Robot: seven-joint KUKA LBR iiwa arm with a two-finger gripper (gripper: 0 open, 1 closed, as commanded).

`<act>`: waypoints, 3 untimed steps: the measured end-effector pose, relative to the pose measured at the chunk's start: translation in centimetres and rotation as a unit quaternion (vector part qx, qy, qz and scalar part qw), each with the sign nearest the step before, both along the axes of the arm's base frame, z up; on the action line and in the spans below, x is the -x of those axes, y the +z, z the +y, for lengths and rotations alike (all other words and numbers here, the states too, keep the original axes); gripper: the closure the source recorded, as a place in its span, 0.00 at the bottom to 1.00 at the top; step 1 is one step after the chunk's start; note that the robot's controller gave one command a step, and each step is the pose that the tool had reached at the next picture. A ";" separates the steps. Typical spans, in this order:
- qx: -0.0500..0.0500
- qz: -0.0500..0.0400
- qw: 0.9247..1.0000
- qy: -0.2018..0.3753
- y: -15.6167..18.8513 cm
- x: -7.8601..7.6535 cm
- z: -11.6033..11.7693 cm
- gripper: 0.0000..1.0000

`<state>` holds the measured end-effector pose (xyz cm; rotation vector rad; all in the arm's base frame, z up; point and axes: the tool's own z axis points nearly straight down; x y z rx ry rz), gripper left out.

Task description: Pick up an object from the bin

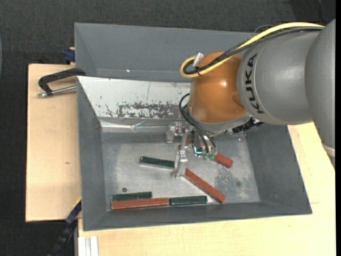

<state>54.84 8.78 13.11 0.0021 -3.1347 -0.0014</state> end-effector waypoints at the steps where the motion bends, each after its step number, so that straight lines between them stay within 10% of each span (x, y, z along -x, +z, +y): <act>1: 0.000 -0.003 1.000 -0.001 0.4 -0.1 0.0 0.00; 2: -0.001 -0.006 0.999 -0.035 -2.2 -1.6 0.0 0.00; 3: 0.000 -0.004 0.995 -0.101 -5.7 0.3 -0.8 0.00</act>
Offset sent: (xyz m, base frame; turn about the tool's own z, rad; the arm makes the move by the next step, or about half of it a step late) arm 0.0280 -0.0001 -0.0568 0.1432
